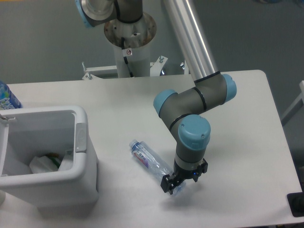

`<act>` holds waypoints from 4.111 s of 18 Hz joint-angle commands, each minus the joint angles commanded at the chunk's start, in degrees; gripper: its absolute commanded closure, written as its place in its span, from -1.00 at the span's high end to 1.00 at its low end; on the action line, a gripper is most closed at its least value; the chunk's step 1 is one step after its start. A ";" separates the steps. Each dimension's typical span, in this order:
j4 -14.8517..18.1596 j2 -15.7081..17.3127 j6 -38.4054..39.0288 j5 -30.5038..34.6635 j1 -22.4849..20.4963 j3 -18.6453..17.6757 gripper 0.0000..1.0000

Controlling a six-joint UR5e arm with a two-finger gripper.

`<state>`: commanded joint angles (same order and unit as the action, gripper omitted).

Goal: Place the trash in the trash can
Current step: 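Close the gripper on the bottle's cap end and lift it upright, then carry the hanging bottle over the white bin and lower it in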

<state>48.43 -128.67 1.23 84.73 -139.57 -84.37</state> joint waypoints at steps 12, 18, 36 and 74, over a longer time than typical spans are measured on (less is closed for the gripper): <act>0.00 0.09 0.09 0.09 0.62 -1.14 0.38; 0.09 0.61 -0.09 0.79 0.62 -1.14 0.30; 0.09 2.90 -3.25 0.70 0.62 -0.70 0.18; -6.42 18.81 -5.18 -20.57 18.10 17.14 0.18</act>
<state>42.01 -109.86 -3.95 64.16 -121.47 -67.24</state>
